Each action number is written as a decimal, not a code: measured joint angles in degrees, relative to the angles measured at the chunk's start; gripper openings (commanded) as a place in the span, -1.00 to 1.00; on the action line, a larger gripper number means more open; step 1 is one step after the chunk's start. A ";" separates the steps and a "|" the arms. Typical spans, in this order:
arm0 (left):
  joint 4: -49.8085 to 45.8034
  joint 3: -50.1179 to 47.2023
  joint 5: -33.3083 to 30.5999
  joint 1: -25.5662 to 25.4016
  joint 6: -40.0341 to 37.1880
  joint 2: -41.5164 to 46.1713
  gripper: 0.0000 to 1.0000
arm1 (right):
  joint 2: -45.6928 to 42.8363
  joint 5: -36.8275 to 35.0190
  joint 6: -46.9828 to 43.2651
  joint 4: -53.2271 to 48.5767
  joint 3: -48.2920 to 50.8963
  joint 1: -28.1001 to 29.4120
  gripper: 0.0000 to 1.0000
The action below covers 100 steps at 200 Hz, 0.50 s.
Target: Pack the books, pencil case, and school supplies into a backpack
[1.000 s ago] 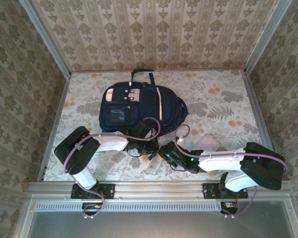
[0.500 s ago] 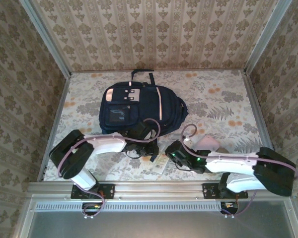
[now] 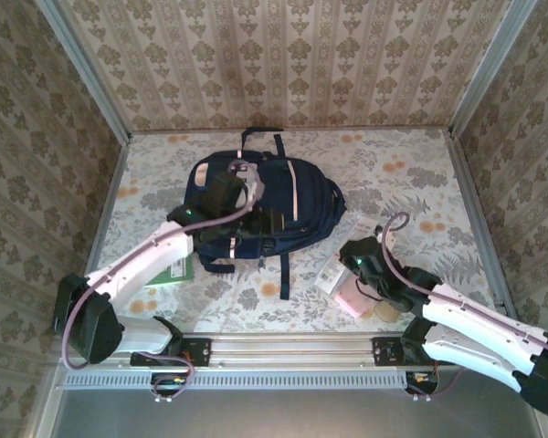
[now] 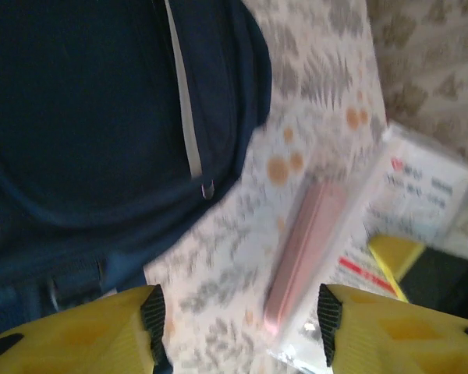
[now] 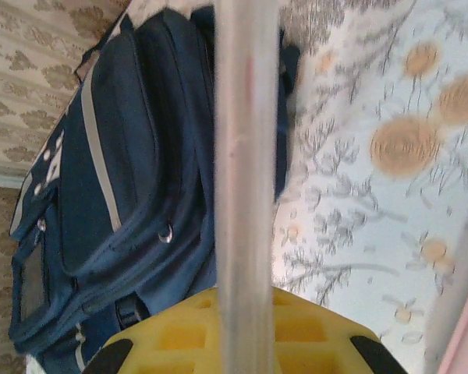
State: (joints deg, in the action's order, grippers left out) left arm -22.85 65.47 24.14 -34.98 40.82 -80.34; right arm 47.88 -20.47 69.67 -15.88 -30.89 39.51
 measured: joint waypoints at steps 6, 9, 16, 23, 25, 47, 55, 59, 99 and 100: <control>0.28 2.19 0.44 0.96 0.33 -2.23 0.20 | 0.57 0.79 -1.31 0.04 -0.70 -1.51 -1.00; 0.33 3.34 0.72 1.40 0.37 -3.65 0.21 | 0.98 1.27 -1.99 0.09 -1.03 -2.14 -1.00; 0.31 6.62 1.49 2.23 0.81 -7.28 0.22 | 2.10 2.16 -3.39 0.22 -1.81 -3.52 -1.00; 0.48 10.21 2.38 2.84 1.25 -11.30 0.23 | 3.34 3.04 -4.55 0.22 -2.60 -4.44 -1.00; 0.55 10.95 2.58 2.93 1.38 -12.11 0.24 | 3.78 3.28 -4.96 0.22 -2.84 -4.70 -1.00; 0.48 22.60 4.68 3.69 2.08 -25.18 0.25 | 7.67 5.18 -8.59 0.24 -5.09 -5.90 -1.00; 0.22 26.27 5.25 3.80 2.10 -29.14 0.26 | 8.22 5.68 -9.60 0.24 -5.42 -5.99 -1.00; -0.20 28.11 5.46 3.80 2.12 -30.97 0.25 | 8.37 5.90 -10.03 0.28 -5.44 -6.01 -1.00; -3.69 38.71 6.21 3.80 2.23 -41.64 0.22 | 8.44 7.74 -12.98 0.20 -5.38 -7.30 -1.00; -3.87 38.77 6.12 3.80 2.19 -41.72 0.22 | 8.44 7.85 -13.05 0.22 -5.38 -7.43 -1.00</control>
State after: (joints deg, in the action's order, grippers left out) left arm -26.72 104.25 30.26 -31.18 43.00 -122.06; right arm 56.31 -12.62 56.62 -15.66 -36.27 32.08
